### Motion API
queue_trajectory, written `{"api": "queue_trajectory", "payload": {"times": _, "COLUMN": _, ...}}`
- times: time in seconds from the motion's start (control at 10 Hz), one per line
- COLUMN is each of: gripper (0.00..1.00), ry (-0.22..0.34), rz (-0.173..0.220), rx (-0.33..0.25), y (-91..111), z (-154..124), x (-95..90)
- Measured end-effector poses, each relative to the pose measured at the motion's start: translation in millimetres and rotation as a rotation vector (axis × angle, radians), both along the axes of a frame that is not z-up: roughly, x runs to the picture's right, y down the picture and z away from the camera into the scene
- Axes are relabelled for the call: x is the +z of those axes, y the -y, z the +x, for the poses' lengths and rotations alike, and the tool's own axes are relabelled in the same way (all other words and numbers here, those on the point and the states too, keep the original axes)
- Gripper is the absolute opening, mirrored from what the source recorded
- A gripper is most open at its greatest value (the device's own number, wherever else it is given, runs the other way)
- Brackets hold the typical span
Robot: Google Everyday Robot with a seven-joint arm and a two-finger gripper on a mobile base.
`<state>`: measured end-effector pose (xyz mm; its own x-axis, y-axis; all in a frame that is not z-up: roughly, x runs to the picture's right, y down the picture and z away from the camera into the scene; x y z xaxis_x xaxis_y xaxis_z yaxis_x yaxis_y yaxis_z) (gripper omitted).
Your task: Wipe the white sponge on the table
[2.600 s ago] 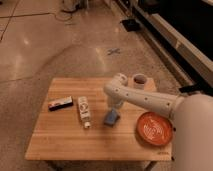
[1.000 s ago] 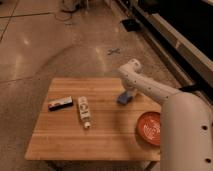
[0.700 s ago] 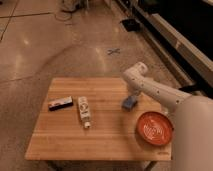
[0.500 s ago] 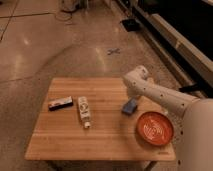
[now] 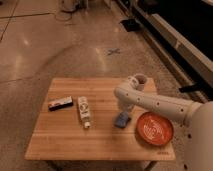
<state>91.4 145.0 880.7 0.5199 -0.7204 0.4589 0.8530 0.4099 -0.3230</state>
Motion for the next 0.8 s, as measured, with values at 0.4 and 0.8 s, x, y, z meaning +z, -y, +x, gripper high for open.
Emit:
{"api": "queue_trajectory", "payload": {"times": 0.4, "gripper": 0.54, "ry": 0.062, "rz": -0.002, "rx": 0.083, "y": 24, "z": -48, "x": -13.0}}
{"api": "queue_trajectory", "payload": {"times": 0.8, "gripper": 0.80, "ry": 0.039, "rz": 0.016, "rx": 0.133, "y": 48, "z": -30, "x": -20.2}}
